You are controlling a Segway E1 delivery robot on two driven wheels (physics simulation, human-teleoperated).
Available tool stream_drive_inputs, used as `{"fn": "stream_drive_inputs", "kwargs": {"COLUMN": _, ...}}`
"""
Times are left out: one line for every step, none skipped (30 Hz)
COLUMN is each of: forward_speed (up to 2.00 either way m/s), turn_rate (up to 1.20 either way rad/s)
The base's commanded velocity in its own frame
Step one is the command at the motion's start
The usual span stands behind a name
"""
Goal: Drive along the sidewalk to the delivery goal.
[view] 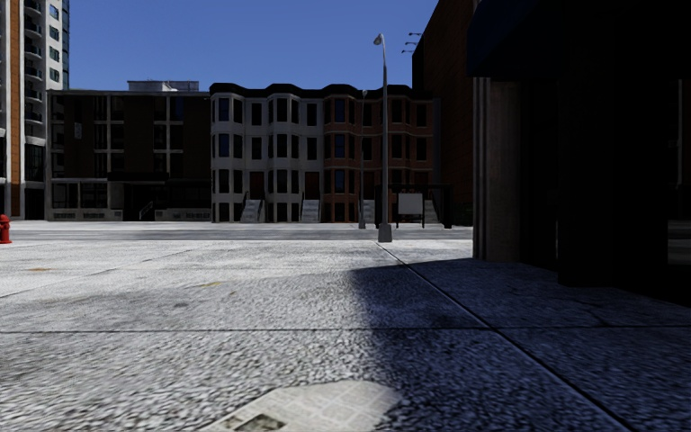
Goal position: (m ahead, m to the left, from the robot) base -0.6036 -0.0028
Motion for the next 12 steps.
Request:
{"fn": "stream_drive_inputs", "kwargs": {"forward_speed": 0.0, "turn_rate": 0.0}}
{"fn": "stream_drive_inputs", "kwargs": {"forward_speed": 0.0, "turn_rate": 0.0}}
{"fn": "stream_drive_inputs", "kwargs": {"forward_speed": 0.0, "turn_rate": 0.0}}
{"fn": "stream_drive_inputs", "kwargs": {"forward_speed": 0.0, "turn_rate": 0.0}}
{"fn": "stream_drive_inputs", "kwargs": {"forward_speed": 0.0, "turn_rate": 0.0}}
{"fn": "stream_drive_inputs", "kwargs": {"forward_speed": 0.0, "turn_rate": 0.0}}
{"fn": "stream_drive_inputs", "kwargs": {"forward_speed": 0.0, "turn_rate": 0.0}}
{"fn": "stream_drive_inputs", "kwargs": {"forward_speed": 0.0, "turn_rate": 0.0}}
{"fn": "stream_drive_inputs", "kwargs": {"forward_speed": 0.0, "turn_rate": 0.0}}
{"fn": "stream_drive_inputs", "kwargs": {"forward_speed": 0.0, "turn_rate": 0.0}}
{"fn": "stream_drive_inputs", "kwargs": {"forward_speed": 0.0, "turn_rate": 0.0}}
{"fn": "stream_drive_inputs", "kwargs": {"forward_speed": 0.0, "turn_rate": 0.0}}
